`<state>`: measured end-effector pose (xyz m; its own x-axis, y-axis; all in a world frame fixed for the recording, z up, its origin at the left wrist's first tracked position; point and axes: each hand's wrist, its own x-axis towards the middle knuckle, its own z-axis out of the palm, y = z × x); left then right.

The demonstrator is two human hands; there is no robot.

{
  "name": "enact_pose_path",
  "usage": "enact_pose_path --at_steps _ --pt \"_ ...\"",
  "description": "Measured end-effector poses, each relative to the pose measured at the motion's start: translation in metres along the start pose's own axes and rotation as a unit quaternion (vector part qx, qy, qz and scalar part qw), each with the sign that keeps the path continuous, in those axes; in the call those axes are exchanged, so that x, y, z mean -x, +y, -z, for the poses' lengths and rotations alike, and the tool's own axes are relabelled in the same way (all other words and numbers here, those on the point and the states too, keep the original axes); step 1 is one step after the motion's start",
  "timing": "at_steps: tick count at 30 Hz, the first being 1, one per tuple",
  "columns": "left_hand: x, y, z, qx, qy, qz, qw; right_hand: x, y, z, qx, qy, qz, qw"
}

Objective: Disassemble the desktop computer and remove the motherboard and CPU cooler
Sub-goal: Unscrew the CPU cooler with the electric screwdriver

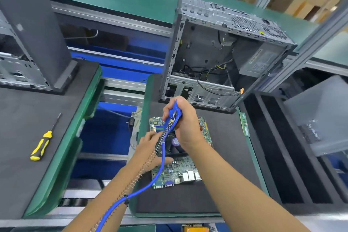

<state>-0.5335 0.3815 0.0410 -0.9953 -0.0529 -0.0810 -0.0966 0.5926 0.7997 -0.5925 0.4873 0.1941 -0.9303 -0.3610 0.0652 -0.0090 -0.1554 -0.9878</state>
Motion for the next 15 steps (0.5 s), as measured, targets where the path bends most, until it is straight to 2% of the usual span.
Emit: enact_pose_path --at_steps 5,15 --pt "-0.012 0.019 -0.033 -0.032 0.03 0.006 0.999 -0.002 0.006 0.039 0.005 0.011 -0.003 1.0" --pt "-0.029 0.068 -0.108 0.001 0.073 -0.014 0.997 -0.004 0.009 0.133 -0.022 0.016 -0.01 1.0"
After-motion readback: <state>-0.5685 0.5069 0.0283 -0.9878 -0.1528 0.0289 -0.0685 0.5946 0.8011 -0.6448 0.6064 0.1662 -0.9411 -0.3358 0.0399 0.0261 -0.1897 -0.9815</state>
